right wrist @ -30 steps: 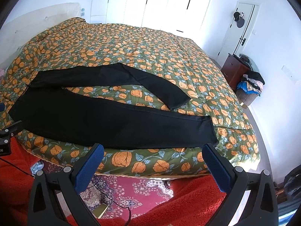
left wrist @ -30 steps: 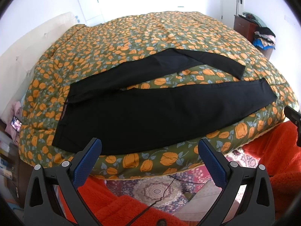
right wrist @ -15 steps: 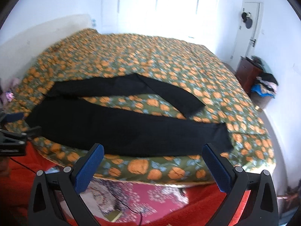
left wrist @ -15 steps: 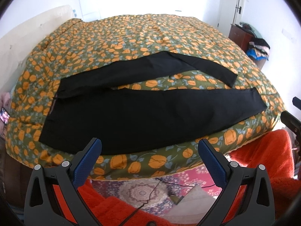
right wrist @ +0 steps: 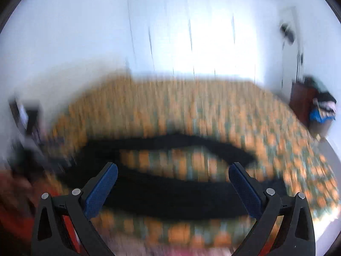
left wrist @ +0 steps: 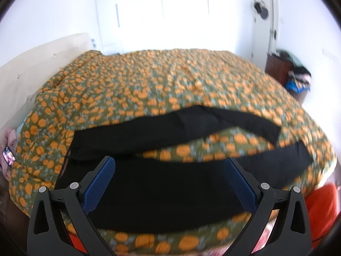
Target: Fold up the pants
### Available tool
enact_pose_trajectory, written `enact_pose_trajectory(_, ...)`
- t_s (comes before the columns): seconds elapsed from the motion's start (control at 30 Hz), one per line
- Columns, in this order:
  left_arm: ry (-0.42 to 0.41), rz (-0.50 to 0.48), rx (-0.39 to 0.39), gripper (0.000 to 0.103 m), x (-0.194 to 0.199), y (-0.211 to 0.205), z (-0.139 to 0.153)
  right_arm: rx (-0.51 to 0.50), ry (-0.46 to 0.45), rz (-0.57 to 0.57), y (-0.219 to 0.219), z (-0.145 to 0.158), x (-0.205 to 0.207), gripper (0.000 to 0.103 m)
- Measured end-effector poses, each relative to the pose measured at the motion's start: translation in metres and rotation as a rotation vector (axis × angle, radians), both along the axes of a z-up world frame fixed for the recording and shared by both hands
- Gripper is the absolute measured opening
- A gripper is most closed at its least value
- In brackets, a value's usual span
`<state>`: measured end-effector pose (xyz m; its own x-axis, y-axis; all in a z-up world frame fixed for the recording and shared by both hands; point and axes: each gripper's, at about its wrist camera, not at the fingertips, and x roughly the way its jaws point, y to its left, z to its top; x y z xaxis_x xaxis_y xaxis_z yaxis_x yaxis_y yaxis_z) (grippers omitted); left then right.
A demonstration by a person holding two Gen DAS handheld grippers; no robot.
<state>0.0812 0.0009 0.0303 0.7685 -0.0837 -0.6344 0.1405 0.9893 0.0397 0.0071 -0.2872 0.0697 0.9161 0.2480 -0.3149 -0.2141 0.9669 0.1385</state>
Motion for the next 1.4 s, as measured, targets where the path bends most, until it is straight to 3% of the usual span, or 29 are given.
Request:
enact_pose_trajectory(0.07,0.005,0.027,-0.037,0.102,0.009,0.001,-0.001,0.023,-0.077,0.033,-0.015,-0.005,0.023,0.103)
enact_pose_trajectory(0.1,0.02,0.036,-0.055,0.102,0.012,0.001,-0.005,-0.014,-0.021,0.009,-0.018,-0.016,0.042,0.103)
enact_pose_trajectory(0.13,0.044,0.04,-0.066,0.102,0.015,0.0,-0.012,-0.104,0.113,-0.023,-0.02,-0.038,0.072,0.103)
enact_pose_trajectory(0.2,0.081,0.036,-0.053,0.102,0.016,-0.003,-0.026,-0.281,0.279,-0.008,-0.026,-0.088,0.115,0.103)
enact_pose_trajectory(0.3,0.127,0.04,0.033,0.102,0.015,-0.006,-0.052,-0.462,0.365,0.02,-0.045,-0.151,0.156,0.101)
enact_pose_trajectory(0.37,0.162,0.055,0.075,0.102,0.018,-0.005,-0.068,-0.486,0.444,0.041,-0.064,-0.182,0.185,0.094)
enact_pose_trajectory(0.47,0.229,0.078,0.086,0.102,0.027,-0.004,-0.087,-0.528,0.516,0.065,-0.083,-0.212,0.215,0.092)
enact_pose_trajectory(0.53,0.267,0.084,0.093,0.102,0.035,-0.005,-0.098,-0.571,0.577,0.079,-0.096,-0.234,0.235,0.073)
enact_pose_trajectory(0.57,0.276,0.085,0.103,0.102,0.038,-0.007,-0.101,-0.572,0.614,0.091,-0.102,-0.239,0.243,0.047)
enact_pose_trajectory(0.6,0.279,0.085,0.114,0.102,0.039,-0.009,-0.104,-0.56,0.641,0.102,-0.106,-0.237,0.244,0.017)
enact_pose_trajectory(0.63,0.278,0.084,0.121,0.102,0.04,-0.01,-0.105,-0.546,0.652,0.096,-0.114,-0.229,0.25,0.014)
enact_pose_trajectory(0.77,0.266,0.076,0.112,0.102,0.048,-0.016,-0.103,-0.311,0.61,0.059,-0.155,-0.147,0.28,0.013)
enact_pose_trajectory(0.83,0.252,0.073,0.092,0.102,0.053,-0.02,-0.097,-0.263,0.574,0.007,-0.182,-0.106,0.316,0.013)
enact_pose_trajectory(0.93,0.235,0.071,0.075,0.102,0.06,-0.028,-0.089,-0.189,0.58,-0.099,-0.231,-0.085,0.384,0.016)
enact_pose_trajectory(0.97,0.235,0.072,0.075,0.102,0.061,-0.03,-0.088,-0.163,0.606,-0.169,-0.252,-0.089,0.408,0.027)
enact_pose_trajectory(1.0,0.235,0.072,0.076,0.102,0.062,-0.031,-0.088,-0.169,0.613,-0.265,-0.27,-0.094,0.422,0.045)
enact_pose_trajectory(1.03,0.236,0.071,0.075,0.102,0.062,-0.03,-0.088,-0.156,0.61,-0.314,-0.284,-0.101,0.427,0.051)
enact_pose_trajectory(1.1,0.235,0.07,0.077,0.102,0.06,-0.028,-0.091,-0.086,0.617,-0.367,-0.304,-0.118,0.424,0.052)
enact_pose_trajectory(1.17,0.253,0.074,0.088,0.102,0.059,-0.025,-0.102,0.072,0.647,-0.375,-0.32,-0.148,0.408,0.052)
enact_pose_trajectory(1.27,0.33,0.077,0.078,0.102,0.064,-0.024,-0.122,0.279,0.714,-0.35,-0.325,-0.195,0.389,0.051)
enact_pose_trajectory(1.4,0.345,0.075,0.081,0.102,0.065,-0.028,-0.128,0.45,0.715,-0.347,-0.321,-0.232,0.391,0.052)
